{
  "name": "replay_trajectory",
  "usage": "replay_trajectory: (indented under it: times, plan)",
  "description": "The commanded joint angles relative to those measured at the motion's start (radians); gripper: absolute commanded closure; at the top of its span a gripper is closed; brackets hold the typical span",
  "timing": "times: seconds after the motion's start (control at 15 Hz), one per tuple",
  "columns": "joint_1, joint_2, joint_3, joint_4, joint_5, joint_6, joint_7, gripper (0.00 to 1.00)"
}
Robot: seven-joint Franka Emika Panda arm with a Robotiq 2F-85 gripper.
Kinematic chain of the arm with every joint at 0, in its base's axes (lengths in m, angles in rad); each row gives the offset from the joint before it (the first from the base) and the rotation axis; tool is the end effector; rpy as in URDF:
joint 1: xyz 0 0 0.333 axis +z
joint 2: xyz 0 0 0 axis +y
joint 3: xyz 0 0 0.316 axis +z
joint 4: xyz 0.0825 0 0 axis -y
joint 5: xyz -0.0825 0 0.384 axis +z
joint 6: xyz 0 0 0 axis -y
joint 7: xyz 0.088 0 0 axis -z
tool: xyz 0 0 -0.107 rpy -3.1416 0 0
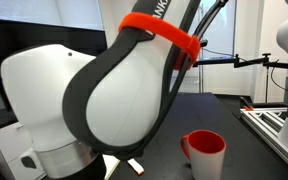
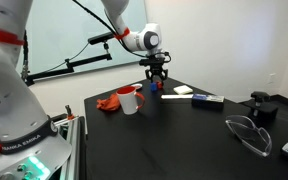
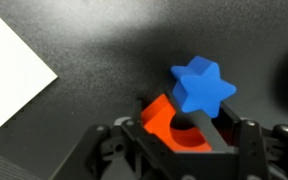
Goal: Put the orange block on the blue block
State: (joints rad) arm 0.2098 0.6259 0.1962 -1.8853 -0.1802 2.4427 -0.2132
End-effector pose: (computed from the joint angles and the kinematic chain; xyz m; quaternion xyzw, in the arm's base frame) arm 0.5781 0.2433 0.1732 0.9343 0.3555 -0.0255 0.0008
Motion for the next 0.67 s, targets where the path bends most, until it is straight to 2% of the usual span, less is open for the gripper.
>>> replay_trajectory:
  times: [0.0, 0.33, 0.6]
  plan:
    - [0.018, -0.004, -0.019, 0.009, -0.030, 0.015, 0.000, 0.58]
    - [0.018, -0.013, -0.031, -0.006, -0.051, 0.043, 0.003, 0.95]
    - [0.021, -0.017, -0.040, -0.014, -0.066, 0.063, 0.008, 0.93]
